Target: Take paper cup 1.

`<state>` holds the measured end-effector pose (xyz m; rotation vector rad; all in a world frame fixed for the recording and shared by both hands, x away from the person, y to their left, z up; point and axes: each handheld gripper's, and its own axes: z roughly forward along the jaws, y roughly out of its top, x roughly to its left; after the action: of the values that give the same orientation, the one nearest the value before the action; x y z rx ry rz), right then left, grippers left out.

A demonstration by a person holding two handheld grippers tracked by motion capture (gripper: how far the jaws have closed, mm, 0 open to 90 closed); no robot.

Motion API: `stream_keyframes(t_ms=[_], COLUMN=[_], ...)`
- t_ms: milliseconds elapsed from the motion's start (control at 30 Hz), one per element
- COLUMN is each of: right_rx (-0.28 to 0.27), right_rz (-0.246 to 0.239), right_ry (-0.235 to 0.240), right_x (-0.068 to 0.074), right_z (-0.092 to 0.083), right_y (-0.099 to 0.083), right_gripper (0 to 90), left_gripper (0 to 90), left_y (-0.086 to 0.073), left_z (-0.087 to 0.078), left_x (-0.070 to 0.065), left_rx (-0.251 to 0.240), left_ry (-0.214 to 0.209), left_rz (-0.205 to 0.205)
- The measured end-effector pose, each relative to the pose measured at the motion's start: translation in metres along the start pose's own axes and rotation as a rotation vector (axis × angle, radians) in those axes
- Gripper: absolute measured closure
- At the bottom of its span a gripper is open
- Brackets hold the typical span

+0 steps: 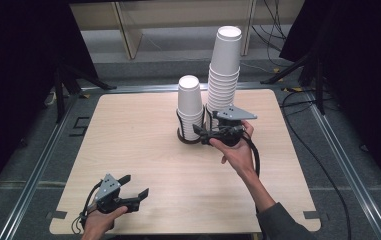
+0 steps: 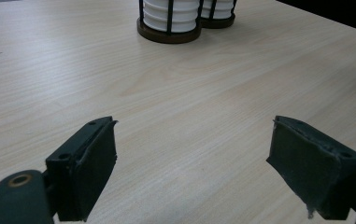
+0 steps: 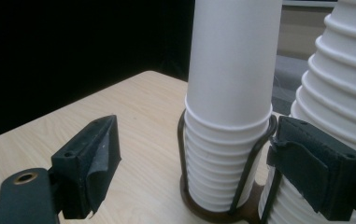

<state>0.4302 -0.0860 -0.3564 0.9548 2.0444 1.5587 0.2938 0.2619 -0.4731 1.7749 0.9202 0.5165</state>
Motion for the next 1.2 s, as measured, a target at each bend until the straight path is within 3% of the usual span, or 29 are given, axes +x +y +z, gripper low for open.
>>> stream_keyframes(t_ms=[167,200,233,300,333,433,533,633,667,833,900,967,1100,1133,1200], right_rx=[-0.008,0.001,-0.005,-0.017,-0.014,-0.03,-0.017,-0.003,-0.017,-0.002,0.0,-0.012,-0.01,-0.005,0.003], right_rz=[-0.012,0.005,-0.002,-0.005,-0.016,-0.009,-0.004,-0.017,-0.011,-0.028,-0.024,-0.015,-0.009,-0.002,0.021], right_ry=[-0.041,-0.038,-0.044,-0.048,-0.059,-0.05,-0.067,-0.071,-0.056,-0.078,-0.077,-0.062,-0.08,-0.082,-0.086], right_x=[-0.004,-0.003,-0.004,-0.004,-0.005,-0.005,-0.004,-0.003,-0.003,-0.006,-0.008,-0.011,-0.013,-0.013,-0.012], right_z=[0.009,0.01,0.012,0.015,0.016,0.022,0.027,0.032,0.036,0.042,0.045,0.047,0.05,0.05,0.05], right_y=[0.007,0.008,0.009,0.012,0.014,0.018,0.023,0.027,0.028,0.032,0.032,0.032,0.033,0.034,0.034], right_gripper=[16.2,16.2,16.2,16.2,16.2,16.5,16.5,16.7,16.8,17.2,17.1,17.1,17.0,17.0,17.0], left_gripper=[14.3,14.3,14.3,14.3,14.3,14.3,14.3,14.3,14.3,14.3,14.3,14.3,14.3,14.3,14.3], left_y=[0.0,0.0,0.001,0.0,0.0,0.0,0.0,0.0,0.0,0.0,0.0,0.0,0.0,0.0,0.0], left_z=[0.0,0.0,-0.002,-0.002,0.001,-0.001,0.001,0.0,-0.002,-0.002,0.0,-0.001,-0.002,0.001,0.001], left_x=[0.0,0.0,-0.002,-0.002,0.0,-0.002,-0.001,-0.001,-0.002,-0.002,-0.001,-0.002,-0.002,-0.001,-0.001], left_rx=[0.0,0.0,0.023,0.024,-0.003,0.025,0.002,0.006,0.028,0.025,0.004,0.025,0.026,0.001,-0.001], left_ry=[-0.001,-0.001,0.015,0.016,-0.004,0.013,-0.007,-0.005,0.014,0.011,-0.005,0.009,0.01,-0.01,-0.01], left_rz=[0.006,0.006,-0.009,-0.012,0.005,-0.007,0.006,0.001,-0.007,-0.003,-0.002,-0.009,-0.003,0.008,0.011])
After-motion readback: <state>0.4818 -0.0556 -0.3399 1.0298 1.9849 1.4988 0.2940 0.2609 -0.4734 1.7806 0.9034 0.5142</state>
